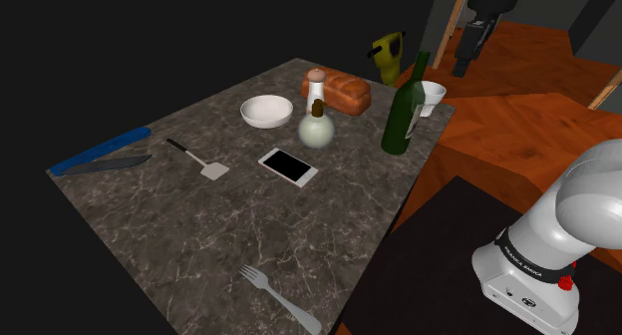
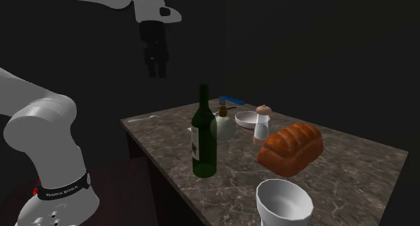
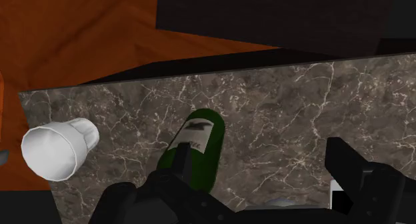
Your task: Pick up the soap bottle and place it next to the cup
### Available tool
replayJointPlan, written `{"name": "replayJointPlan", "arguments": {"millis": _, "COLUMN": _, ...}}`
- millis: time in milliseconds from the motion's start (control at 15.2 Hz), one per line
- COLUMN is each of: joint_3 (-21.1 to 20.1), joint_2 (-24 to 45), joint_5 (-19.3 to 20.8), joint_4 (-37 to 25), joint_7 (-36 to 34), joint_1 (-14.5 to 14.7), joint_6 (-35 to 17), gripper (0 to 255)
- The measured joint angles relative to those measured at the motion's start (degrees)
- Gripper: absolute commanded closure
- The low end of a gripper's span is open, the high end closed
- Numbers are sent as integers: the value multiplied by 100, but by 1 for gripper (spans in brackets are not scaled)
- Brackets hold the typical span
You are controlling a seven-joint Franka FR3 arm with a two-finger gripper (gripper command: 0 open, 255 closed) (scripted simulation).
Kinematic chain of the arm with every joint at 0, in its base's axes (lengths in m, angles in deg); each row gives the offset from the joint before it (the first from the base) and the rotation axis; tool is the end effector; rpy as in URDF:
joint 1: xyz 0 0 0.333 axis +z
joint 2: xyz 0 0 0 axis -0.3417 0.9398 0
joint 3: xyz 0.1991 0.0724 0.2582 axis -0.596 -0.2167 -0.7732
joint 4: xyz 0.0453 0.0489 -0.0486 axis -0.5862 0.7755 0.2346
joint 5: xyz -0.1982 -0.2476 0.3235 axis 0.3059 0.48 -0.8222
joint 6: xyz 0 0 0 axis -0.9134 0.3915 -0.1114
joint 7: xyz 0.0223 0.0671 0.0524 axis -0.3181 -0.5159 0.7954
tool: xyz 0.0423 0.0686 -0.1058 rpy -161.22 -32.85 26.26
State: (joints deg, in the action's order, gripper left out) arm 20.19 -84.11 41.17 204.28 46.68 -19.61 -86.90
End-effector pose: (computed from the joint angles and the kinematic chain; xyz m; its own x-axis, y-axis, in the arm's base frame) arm 0.3561 0.0008 0.5781 0.9815 0.1896 -0.0265 0.1914 -0.9751 0.1123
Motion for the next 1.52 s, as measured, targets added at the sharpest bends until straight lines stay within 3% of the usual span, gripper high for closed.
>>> {"name": "replayJointPlan", "arguments": {"millis": 264, "joint_3": -29, "joint_2": 347, "joint_5": -50, "joint_4": -10, "joint_7": -55, "joint_1": 26, "joint_6": -331, "gripper": 0}}
{"name": "replayJointPlan", "arguments": {"millis": 726, "joint_3": -201, "joint_2": 1657, "joint_5": -230, "joint_4": -382, "joint_7": -281, "joint_1": 126, "joint_6": -1264, "gripper": 0}}
{"name": "replayJointPlan", "arguments": {"millis": 1518, "joint_3": -456, "joint_2": 4249, "joint_5": -319, "joint_4": -1928, "joint_7": -584, "joint_1": 268, "joint_6": -2332, "gripper": 0}}
